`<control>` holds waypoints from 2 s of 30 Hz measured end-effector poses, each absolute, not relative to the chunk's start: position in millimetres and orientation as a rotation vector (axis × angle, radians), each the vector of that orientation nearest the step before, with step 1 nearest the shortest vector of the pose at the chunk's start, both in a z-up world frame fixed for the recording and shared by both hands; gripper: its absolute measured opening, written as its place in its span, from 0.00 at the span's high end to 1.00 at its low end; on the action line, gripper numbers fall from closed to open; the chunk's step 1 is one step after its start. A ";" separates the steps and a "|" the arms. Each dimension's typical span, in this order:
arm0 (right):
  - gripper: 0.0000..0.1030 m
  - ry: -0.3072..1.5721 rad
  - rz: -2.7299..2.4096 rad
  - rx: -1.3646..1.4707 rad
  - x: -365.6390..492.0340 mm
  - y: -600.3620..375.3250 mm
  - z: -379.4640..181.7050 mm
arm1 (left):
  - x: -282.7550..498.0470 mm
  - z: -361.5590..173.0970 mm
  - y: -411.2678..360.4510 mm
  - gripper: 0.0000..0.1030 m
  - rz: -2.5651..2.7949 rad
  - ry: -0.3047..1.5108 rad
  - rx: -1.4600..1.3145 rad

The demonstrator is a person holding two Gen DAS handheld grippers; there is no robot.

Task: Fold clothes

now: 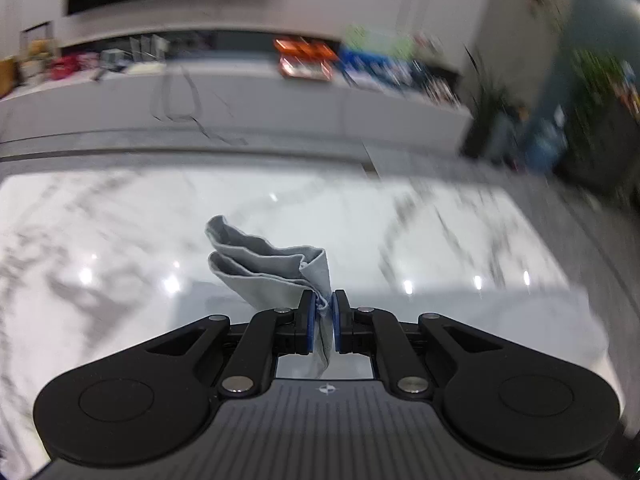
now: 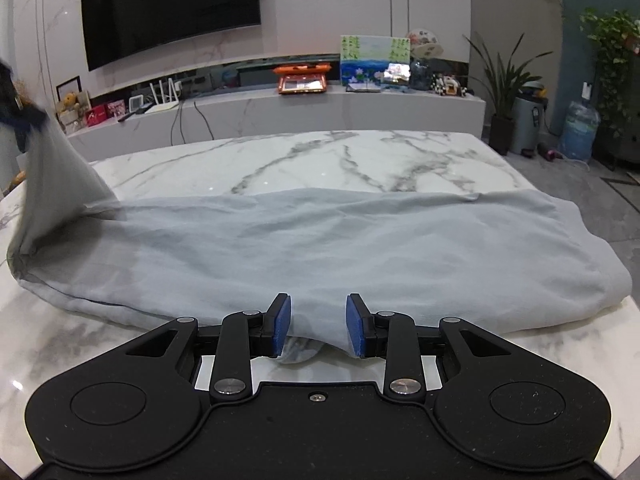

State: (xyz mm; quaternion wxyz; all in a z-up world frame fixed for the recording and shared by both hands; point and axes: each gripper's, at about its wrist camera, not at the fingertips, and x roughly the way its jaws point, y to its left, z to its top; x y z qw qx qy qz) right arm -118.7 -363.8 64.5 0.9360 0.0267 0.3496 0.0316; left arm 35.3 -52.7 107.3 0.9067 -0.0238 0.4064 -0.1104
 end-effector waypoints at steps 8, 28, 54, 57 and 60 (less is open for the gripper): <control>0.71 0.722 0.075 0.057 -119.0 -364.9 63.3 | 6.9 52.6 -100.6 0.91 -0.362 0.870 0.092; 0.71 0.705 0.307 0.140 -90.4 -328.9 78.4 | -54.1 33.6 -15.8 0.65 -0.305 0.790 0.126; 0.60 0.971 0.251 0.396 -35.8 -262.7 57.4 | -34.5 20.0 18.3 0.65 -0.258 0.785 0.082; 0.62 0.984 0.243 0.346 -31.2 -252.9 59.0 | -33.7 19.8 18.1 0.65 -0.257 0.787 0.086; 0.75 0.989 0.231 0.216 -29.0 -233.0 61.9 | -32.5 19.8 19.0 0.65 -0.260 0.787 0.088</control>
